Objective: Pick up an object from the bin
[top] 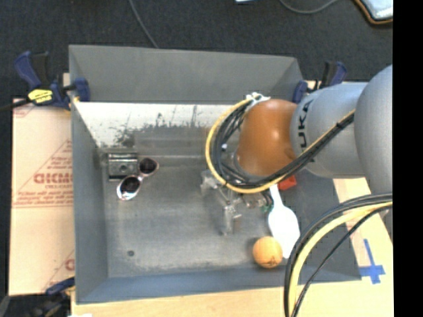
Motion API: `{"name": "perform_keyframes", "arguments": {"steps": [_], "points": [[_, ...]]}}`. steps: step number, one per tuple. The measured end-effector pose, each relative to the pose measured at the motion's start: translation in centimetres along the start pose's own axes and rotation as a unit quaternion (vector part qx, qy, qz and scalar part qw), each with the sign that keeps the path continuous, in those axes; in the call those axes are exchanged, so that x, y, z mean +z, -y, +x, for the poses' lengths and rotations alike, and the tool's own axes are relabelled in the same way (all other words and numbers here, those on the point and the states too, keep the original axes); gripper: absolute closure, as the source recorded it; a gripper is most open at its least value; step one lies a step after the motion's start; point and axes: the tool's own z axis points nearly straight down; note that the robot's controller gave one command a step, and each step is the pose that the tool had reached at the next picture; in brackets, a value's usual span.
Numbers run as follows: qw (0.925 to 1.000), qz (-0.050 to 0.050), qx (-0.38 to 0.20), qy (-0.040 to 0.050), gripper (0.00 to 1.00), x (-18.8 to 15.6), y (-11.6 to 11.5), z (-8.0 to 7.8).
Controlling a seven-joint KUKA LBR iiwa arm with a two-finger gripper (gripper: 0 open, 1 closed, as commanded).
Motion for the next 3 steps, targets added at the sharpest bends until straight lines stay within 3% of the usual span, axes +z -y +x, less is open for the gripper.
{"name": "perform_keyframes", "arguments": {"steps": [1, 2, 3], "points": [[1.0000, 0.000, 0.000, 0.0000, 0.00, 0.0, 0.0, 0.0], [0.9998, 0.000, 0.022, 0.0041, 0.00, -1.5, -1.4, -2.9], [0.9989, -0.001, 0.047, -0.0008, 0.00, -0.7, -1.4, 0.1]]}}
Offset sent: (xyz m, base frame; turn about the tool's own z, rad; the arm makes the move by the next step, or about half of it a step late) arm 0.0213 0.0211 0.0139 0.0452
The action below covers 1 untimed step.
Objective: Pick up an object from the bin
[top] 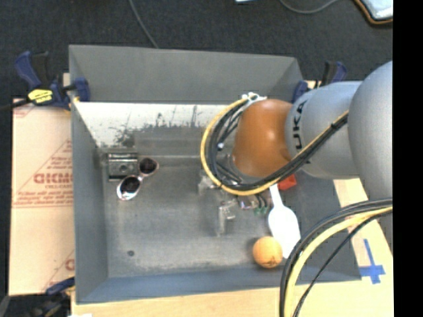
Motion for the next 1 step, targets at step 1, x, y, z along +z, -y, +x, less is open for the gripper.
{"name": "perform_keyframes", "arguments": {"steps": [1], "points": [[0.9986, 0.002, -0.053, 0.0069, 0.00, -0.37, 4.32, 0.15]]}}
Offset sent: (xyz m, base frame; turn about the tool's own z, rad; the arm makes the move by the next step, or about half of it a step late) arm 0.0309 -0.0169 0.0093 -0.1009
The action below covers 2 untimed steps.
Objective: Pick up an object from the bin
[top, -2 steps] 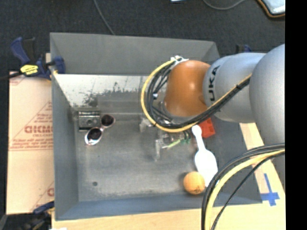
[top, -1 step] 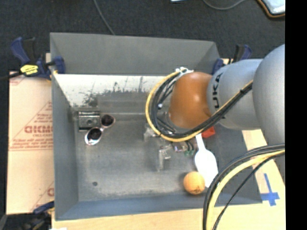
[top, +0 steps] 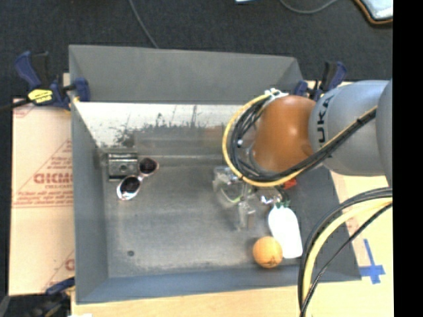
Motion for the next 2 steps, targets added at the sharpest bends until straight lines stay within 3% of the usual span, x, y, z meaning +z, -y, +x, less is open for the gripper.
{"name": "perform_keyframes", "arguments": {"steps": [1, 2], "points": [[1.0000, -0.003, 0.003, -0.0032, 1.00, -0.56, -1.67, -3.20], [1.0000, -0.003, 0.003, -0.0032, 1.00, -0.55, -1.68, -3.20]]}}
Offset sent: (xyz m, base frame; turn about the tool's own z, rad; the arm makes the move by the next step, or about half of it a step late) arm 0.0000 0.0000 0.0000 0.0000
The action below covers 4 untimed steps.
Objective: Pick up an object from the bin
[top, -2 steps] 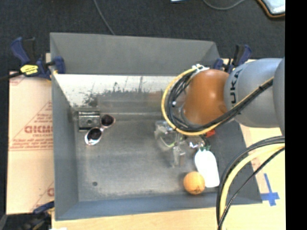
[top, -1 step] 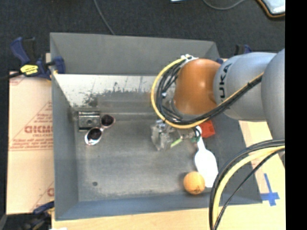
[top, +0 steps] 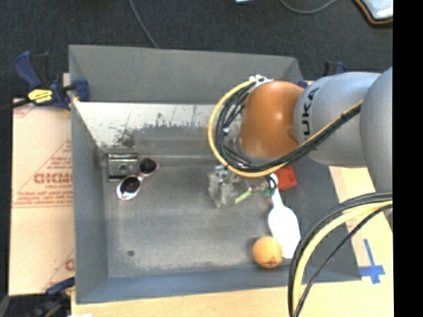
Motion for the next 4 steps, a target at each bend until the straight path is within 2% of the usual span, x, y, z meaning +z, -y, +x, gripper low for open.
{"name": "perform_keyframes", "arguments": {"steps": [1, 2, 3, 4], "points": [[0.9999, 0.000, -0.016, 0.0016, 1.00, 0.2, 0.6, 1.0], [1.0000, 0.001, -0.009, -0.0005, 1.00, 0.4, 1.4, 1.7], [0.9964, 0.001, -0.085, 0.0014, 0.00, 0.9, 1.6, -0.5], [0.9964, 0.001, -0.085, 0.0014, 0.00, 0.9, 1.6, -0.5]]}}
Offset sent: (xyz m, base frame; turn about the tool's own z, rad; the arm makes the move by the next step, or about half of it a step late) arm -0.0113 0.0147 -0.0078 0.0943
